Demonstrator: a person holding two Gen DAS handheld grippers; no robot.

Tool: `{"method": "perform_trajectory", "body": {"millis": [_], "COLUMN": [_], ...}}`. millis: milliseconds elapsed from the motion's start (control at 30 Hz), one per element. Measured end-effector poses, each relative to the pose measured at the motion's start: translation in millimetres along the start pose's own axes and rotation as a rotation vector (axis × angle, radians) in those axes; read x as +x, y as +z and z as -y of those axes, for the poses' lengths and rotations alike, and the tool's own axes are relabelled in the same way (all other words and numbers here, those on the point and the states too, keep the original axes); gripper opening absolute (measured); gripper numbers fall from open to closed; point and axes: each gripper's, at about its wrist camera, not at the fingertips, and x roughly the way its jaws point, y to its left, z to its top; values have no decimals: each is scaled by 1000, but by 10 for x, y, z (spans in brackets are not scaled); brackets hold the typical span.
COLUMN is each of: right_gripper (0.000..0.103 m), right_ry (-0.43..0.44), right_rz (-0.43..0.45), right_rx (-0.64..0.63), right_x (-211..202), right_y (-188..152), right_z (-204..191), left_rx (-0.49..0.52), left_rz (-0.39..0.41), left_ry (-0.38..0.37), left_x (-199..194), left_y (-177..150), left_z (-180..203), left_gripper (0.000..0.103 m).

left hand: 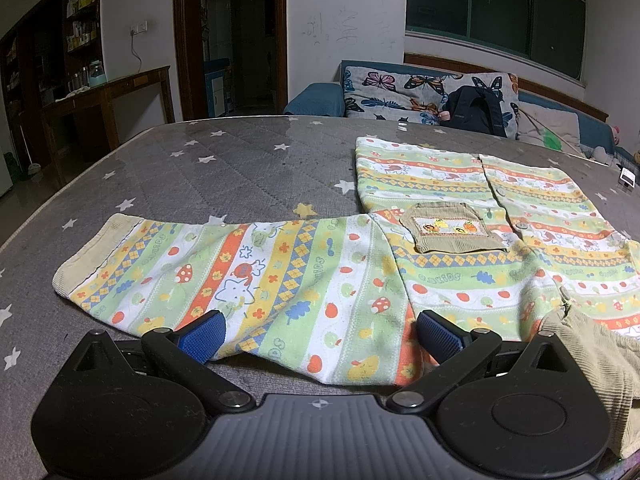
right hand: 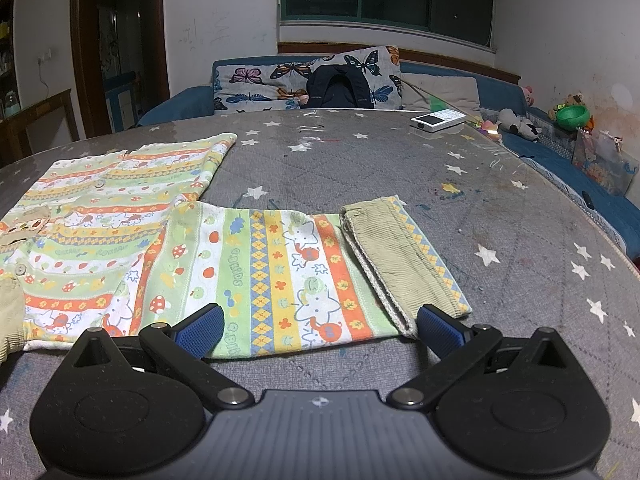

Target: Fold clothes

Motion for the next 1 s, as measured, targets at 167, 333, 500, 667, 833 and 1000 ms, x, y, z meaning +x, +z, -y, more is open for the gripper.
{"method": "perform_trajectory", "body": {"millis": [167,333,500,667,833,1000], "right_gripper": [103,100,92,77,63,37], "right_ry": [11,7,-5,-27,-41,-52], "right_rz": [18,31,51,28,-4,-5], "right_rx": [13,7,12,21,-1,-19], "right_x": [-41,-71,-120,-38,43,66], "right_y": [-12,23,81,148,162,138], "right_z": [26,33,107,242,305,411], "left_rx": [3,2,1,1,1,1], "left_rz": [1,0,-1,-1,-1,-1], "left_ry": [3,2,1,1,0,0], "left_x": [-2,0,0,-23,-21,-20], "left_y": [-2,-2,1,-6,-5,-5], "left_z": [5,1,11,9,7,6], "left_gripper": [103,103,103,103,103,103]}}
